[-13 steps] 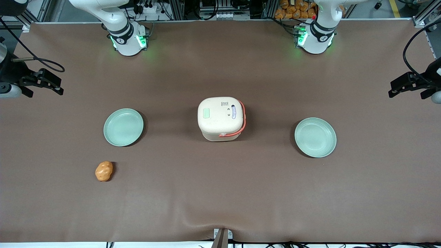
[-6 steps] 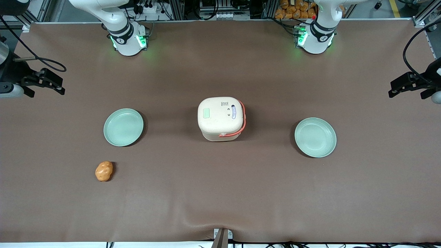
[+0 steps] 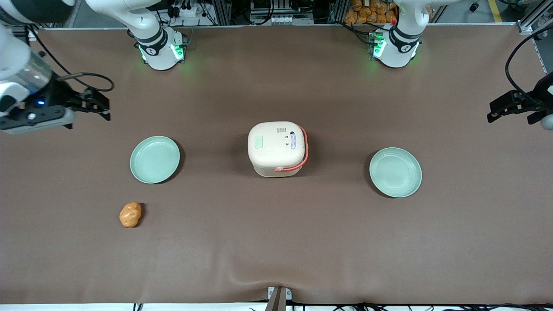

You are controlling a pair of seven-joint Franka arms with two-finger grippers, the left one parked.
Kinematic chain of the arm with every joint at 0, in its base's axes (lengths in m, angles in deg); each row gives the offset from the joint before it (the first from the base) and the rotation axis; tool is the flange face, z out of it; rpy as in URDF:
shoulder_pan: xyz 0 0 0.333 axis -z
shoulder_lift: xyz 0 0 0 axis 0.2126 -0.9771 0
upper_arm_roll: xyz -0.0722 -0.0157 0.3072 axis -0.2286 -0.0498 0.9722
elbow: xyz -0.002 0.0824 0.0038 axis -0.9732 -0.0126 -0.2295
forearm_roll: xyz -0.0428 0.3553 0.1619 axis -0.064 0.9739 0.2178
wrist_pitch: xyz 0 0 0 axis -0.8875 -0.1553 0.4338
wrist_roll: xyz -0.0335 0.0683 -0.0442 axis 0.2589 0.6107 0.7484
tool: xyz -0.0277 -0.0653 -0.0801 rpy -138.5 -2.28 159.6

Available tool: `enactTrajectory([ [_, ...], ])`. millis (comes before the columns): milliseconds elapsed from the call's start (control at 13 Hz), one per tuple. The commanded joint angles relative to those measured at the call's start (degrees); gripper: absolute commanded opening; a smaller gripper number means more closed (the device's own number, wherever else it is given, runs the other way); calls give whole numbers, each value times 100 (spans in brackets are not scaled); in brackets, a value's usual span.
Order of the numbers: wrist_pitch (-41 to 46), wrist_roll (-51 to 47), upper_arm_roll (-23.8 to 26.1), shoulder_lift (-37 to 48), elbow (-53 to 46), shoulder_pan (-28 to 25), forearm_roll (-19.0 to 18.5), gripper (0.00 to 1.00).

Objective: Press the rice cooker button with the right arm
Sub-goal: 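Move the right gripper over the white rice cooker's green button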

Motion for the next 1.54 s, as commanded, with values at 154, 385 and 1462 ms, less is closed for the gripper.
enactTrajectory([
  [154, 14, -1515, -39, -590, -573, -1182, 54, 100],
  [385, -109, -2511, -39, -1030, -714, -2044, 54, 84],
  [1462, -1217, -3674, -39, -2130, -758, -3023, 150, 3],
])
